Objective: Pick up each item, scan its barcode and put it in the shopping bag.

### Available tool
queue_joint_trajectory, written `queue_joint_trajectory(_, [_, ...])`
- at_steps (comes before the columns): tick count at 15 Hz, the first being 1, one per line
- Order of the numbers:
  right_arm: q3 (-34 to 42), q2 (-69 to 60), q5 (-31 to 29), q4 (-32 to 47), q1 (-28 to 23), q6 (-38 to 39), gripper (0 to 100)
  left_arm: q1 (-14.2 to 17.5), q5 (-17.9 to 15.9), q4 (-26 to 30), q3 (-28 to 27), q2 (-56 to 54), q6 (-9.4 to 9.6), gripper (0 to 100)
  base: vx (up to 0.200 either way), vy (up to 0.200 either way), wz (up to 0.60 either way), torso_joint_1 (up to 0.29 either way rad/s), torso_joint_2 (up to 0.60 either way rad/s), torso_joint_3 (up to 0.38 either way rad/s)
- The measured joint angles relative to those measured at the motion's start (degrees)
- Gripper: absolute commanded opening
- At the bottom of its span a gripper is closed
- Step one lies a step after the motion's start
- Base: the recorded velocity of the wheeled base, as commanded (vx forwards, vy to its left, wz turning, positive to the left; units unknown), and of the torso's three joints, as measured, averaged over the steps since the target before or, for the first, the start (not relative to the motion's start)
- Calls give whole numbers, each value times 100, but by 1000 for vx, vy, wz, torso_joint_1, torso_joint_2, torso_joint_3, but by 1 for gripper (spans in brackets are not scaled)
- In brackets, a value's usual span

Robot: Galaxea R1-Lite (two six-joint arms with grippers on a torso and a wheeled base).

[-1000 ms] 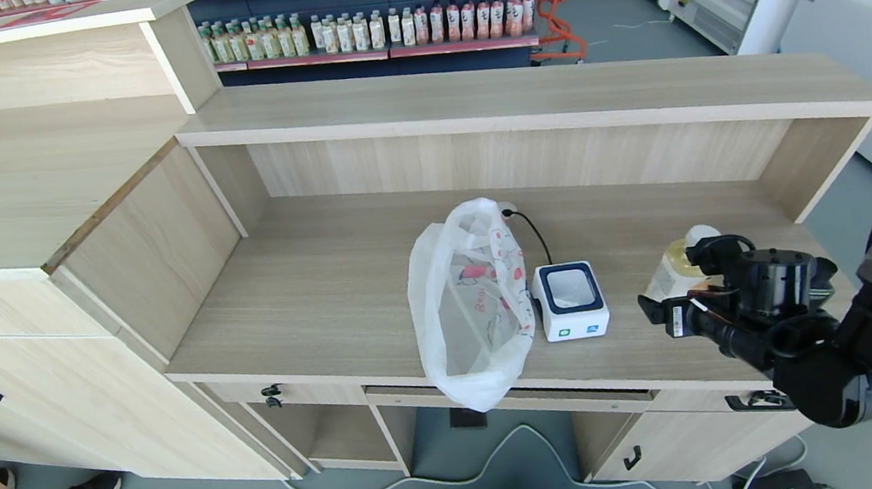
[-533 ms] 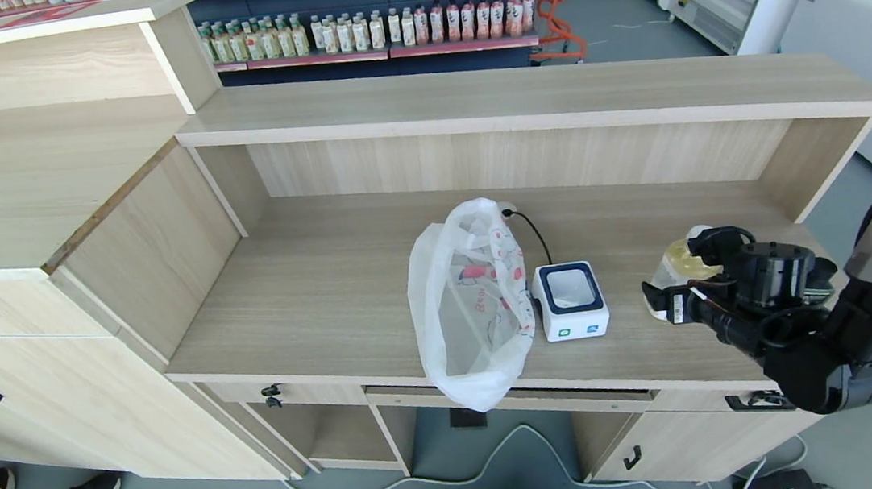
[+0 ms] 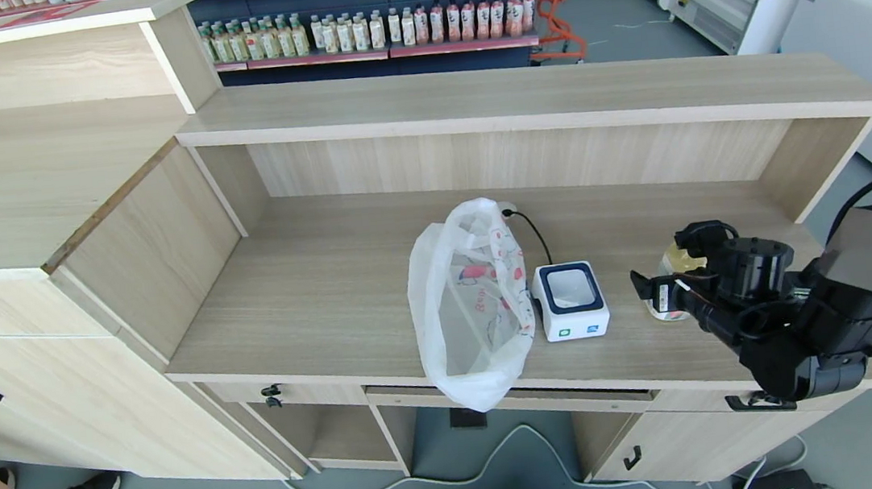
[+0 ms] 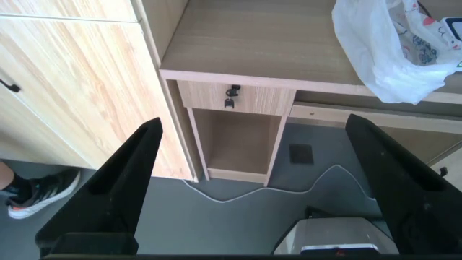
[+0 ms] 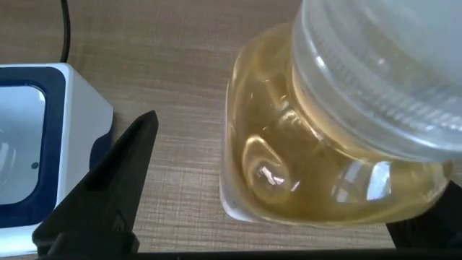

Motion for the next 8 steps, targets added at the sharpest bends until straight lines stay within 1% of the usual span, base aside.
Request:
queue_joint_trajectory(6, [-151, 201, 85, -5, -2, -11, 100, 0, 0, 2, 2, 0, 0, 100, 0, 0, 0, 0, 0, 0])
queue_joint_trajectory(7, [-160, 221, 104, -7, -9, -11, 0, 0, 0, 2, 2, 0, 0, 100, 0, 0, 0, 0, 0, 0])
queue_joint_trajectory(8, [-182, 240, 145, -7, -20, -30, 0, 0, 0, 2, 2, 0, 2, 100, 0, 0, 0, 0, 0, 0])
